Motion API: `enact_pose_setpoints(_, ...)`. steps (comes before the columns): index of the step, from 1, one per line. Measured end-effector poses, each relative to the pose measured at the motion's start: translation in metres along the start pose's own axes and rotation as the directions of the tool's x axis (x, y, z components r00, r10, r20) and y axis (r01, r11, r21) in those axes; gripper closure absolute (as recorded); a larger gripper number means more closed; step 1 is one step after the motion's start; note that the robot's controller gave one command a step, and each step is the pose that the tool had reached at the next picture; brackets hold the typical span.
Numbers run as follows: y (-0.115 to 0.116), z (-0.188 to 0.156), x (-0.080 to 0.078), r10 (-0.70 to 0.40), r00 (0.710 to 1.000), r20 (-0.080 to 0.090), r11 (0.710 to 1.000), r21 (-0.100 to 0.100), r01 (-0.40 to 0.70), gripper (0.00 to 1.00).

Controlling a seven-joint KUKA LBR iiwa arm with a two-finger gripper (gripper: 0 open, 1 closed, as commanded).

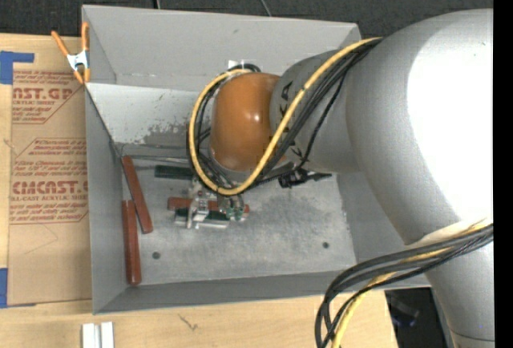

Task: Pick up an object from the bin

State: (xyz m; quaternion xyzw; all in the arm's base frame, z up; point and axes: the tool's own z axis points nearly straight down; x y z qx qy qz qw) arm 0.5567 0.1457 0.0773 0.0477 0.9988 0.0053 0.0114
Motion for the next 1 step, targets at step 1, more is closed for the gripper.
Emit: enact_pose_setpoints(1,0.0190,-0.1587,0.0176,-0.067,0.998,-0.017,0.998,0.008,0.067,1.00)
